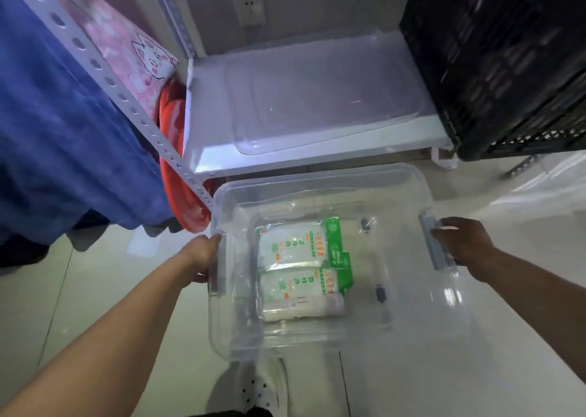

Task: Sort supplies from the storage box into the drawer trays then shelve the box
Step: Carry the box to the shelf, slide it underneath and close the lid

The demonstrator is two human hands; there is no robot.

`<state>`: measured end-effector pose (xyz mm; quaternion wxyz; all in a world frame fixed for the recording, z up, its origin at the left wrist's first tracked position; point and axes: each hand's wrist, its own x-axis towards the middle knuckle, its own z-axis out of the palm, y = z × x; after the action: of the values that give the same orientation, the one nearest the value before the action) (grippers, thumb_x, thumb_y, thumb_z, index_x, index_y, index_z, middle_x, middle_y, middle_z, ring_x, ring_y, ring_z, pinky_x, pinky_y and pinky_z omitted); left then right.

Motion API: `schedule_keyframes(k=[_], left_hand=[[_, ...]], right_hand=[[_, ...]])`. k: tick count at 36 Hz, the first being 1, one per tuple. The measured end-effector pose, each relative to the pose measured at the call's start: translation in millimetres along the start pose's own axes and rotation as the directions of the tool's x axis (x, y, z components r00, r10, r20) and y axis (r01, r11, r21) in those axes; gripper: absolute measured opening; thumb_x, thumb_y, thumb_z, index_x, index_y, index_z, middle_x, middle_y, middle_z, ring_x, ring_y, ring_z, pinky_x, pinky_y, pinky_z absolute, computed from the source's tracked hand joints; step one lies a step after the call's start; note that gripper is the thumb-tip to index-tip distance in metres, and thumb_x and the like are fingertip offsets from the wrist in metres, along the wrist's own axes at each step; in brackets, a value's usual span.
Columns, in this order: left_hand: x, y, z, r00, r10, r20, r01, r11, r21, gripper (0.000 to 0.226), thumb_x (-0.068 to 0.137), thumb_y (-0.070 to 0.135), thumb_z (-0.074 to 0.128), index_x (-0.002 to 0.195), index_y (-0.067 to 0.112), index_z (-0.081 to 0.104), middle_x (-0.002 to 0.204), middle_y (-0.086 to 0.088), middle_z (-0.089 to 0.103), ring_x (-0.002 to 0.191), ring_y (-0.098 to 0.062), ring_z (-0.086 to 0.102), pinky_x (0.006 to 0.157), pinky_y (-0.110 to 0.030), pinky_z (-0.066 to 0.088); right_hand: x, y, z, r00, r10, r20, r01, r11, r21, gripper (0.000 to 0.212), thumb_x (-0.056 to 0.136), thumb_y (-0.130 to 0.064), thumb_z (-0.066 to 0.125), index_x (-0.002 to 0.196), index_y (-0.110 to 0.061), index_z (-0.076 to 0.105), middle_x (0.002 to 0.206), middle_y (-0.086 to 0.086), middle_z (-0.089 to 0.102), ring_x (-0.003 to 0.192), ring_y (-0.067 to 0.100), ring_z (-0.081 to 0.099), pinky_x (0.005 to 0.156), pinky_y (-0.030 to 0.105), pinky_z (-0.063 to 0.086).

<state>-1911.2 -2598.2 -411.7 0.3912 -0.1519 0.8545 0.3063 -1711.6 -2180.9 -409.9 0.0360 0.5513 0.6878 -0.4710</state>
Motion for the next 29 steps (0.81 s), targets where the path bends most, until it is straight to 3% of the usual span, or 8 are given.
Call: schedule_keyframes(k=[4, 7, 11, 15, 19, 24, 26, 29], left_hand=[[7.6, 6.8, -28.2, 0.986, -0.075, 0.146, 0.044, 0.978, 0.203, 0.056, 0.103, 0.050, 0.038, 0.117, 0.001, 0.062, 0.100, -0.015, 0.069, 0.081, -0.030, 0.068, 0.077, -0.039, 0.057], [10.7, 21.0, -43.3, 0.986, -0.125, 0.106, 0.064, 0.891, 0.450, 0.058, 0.100, 0.057, 0.039, 0.106, 0.007, 0.066, 0.100, -0.006, 0.072, 0.086, -0.025, 0.070, 0.074, -0.037, 0.056], [16.3, 49.0, -40.4, 0.966, 0.215, -0.141, -0.126, 0.873, 0.470, 0.032, 0.097, 0.039, 0.058, 0.108, 0.010, 0.063, 0.099, -0.010, 0.069, 0.078, -0.027, 0.068, 0.071, -0.039, 0.058], [15.0, 87.0, -15.0, 0.759, 0.598, -0.257, -0.353, 0.710, 0.609, 0.040, 0.088, 0.026, 0.064, 0.126, 0.016, 0.059, 0.127, -0.014, 0.061, 0.109, -0.033, 0.060, 0.100, -0.045, 0.050], [26.7, 116.8, 12.4, 0.689, 0.702, -0.182, -0.376, 0.560, 0.738, 0.086, 0.084, 0.039, 0.070, 0.155, 0.023, 0.025, 0.163, -0.010, 0.023, 0.147, -0.035, 0.024, 0.118, -0.050, 0.029], [57.7, 136.7, 32.0, 0.658, 0.711, -0.248, -0.293, 0.545, 0.786, 0.073, 0.090, 0.038, 0.061, 0.153, 0.022, 0.027, 0.164, -0.006, 0.024, 0.151, -0.033, 0.015, 0.121, -0.047, 0.014], [68.5, 131.6, 38.1, 0.554, 0.761, -0.339, -0.282, 0.554, 0.783, 0.055, 0.089, 0.021, 0.058, 0.142, 0.021, 0.043, 0.151, -0.008, 0.043, 0.147, -0.031, 0.026, 0.120, -0.046, 0.014], [75.9, 112.3, 44.1, 0.284, 0.889, -0.360, -0.314, 0.441, 0.841, 0.044, 0.070, -0.007, 0.063, 0.111, 0.011, 0.064, 0.107, -0.015, 0.065, 0.120, -0.036, 0.054, 0.113, -0.054, 0.026]], right_hand=[[14.2, -4.4, 4.0, 0.998, -0.003, 0.070, 0.005, 0.999, -0.042, 0.017, 0.084, -0.010, 0.071, 0.100, -0.002, 0.071, 0.077, 0.016, 0.061, 0.068, 0.029, 0.055, 0.070, 0.042, 0.048], [24.6, -7.0, 7.1, 0.994, -0.048, 0.100, 0.057, 0.994, -0.090, 0.016, 0.083, -0.005, 0.072, 0.095, 0.003, 0.070, 0.077, 0.017, 0.065, 0.069, 0.032, 0.060, 0.067, 0.038, 0.049], [25.7, -3.4, 18.4, 0.971, -0.225, 0.077, 0.237, 0.936, -0.260, 0.021, 0.088, -0.018, 0.067, 0.087, 0.002, 0.072, 0.096, 0.018, 0.072, 0.085, 0.034, 0.066, 0.065, 0.031, 0.044], [22.4, 10.3, 16.8, 0.954, -0.301, 0.004, 0.296, 0.935, -0.197, 0.022, 0.086, -0.029, 0.072, 0.069, -0.015, 0.072, 0.067, 0.003, 0.067, 0.058, 0.018, 0.058, 0.058, 0.029, 0.041], [9.1, 18.3, 15.0, 0.950, -0.312, -0.030, 0.303, 0.938, -0.165, 0.020, 0.087, -0.038, 0.069, 0.069, -0.030, 0.068, 0.056, -0.015, 0.062, 0.045, 0.017, 0.062, 0.046, 0.018, 0.040], [9.8, 18.8, 16.3, 0.935, -0.354, -0.032, 0.340, 0.917, -0.209, 0.015, 0.089, -0.030, 0.067, 0.077, -0.026, 0.075, 0.060, -0.006, 0.070, 0.047, 0.018, 0.065, 0.047, 0.020, 0.044], [15.1, 20.7, 17.6, 0.930, -0.364, -0.044, 0.349, 0.916, -0.198, 0.017, 0.088, -0.023, 0.069, 0.074, -0.018, 0.077, 0.055, -0.006, 0.067, 0.052, 0.018, 0.063, 0.051, 0.022, 0.044], [23.7, 24.3, 18.0, 0.938, -0.342, -0.051, 0.326, 0.925, -0.193, 0.026, 0.087, -0.019, 0.070, 0.063, -0.008, 0.072, 0.048, 0.002, 0.060, 0.047, 0.020, 0.053, 0.050, 0.026, 0.039]])
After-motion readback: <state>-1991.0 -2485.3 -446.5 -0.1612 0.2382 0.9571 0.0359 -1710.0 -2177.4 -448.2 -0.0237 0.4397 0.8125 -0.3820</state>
